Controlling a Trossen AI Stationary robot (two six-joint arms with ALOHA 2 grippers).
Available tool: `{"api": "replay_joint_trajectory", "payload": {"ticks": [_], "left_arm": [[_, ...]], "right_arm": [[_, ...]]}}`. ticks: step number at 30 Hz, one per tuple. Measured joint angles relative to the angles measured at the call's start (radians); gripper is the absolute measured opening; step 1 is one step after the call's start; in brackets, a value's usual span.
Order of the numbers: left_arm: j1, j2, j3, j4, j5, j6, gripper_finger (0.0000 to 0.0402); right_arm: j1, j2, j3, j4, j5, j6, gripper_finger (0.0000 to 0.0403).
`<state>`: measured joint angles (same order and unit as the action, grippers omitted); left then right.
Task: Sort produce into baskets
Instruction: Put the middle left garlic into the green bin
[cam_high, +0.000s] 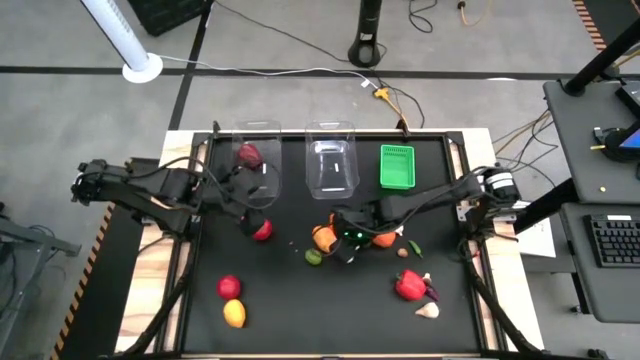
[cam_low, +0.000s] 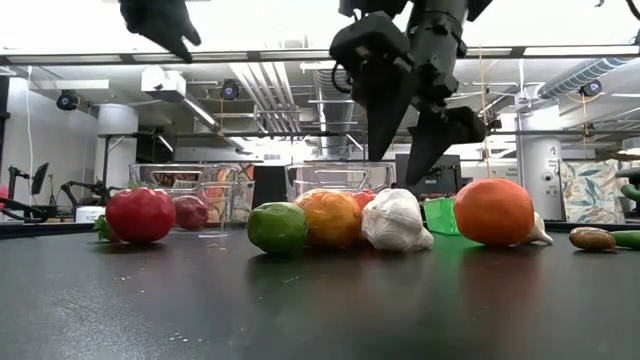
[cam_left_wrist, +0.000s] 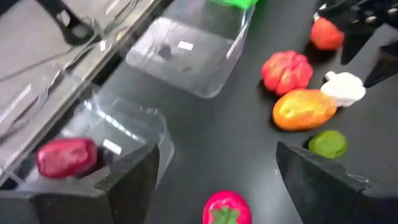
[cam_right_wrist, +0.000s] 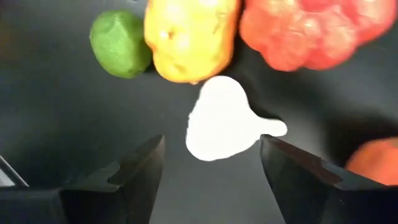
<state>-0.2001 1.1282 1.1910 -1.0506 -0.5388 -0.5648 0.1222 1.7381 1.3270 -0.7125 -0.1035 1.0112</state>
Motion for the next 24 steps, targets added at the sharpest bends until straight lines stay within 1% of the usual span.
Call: {"api": "replay_joint_trajectory", "payload": {"ticks": [3, 7, 15, 19, 24], "left_arm": [[0.000, -0.028, -0.040, 0.002, -0.003, -0.055, 0.0302], [0.000, -0.067, -0.076, -0.007, -0.003, -0.075, 0.0302], [0.000, -0.127, -0.083, -0.005, -0.005, -0.082, 0.0302], [0.000, -0.140, -0.084, -0.004, -0.006, -0.096, 0.0302], [0.000, -0.143, -0.086, -0.006, -0.015, -0.100, 0.0302]], "right_arm": [[0.000, 0.044, 0.033, -0.036, 0.000, -0.010, 0.0246], [0.004, 0.088, 0.060, -0.086, -0.001, -0.021, 0.0238], [0.012, 0.115, 0.059, -0.079, -0.001, -0.042, 0.0220], [0.011, 0.117, 0.059, -0.072, -0.001, -0.069, 0.0198], [0.011, 0.122, 0.058, -0.059, -0.009, -0.078, 0.0151]]}}
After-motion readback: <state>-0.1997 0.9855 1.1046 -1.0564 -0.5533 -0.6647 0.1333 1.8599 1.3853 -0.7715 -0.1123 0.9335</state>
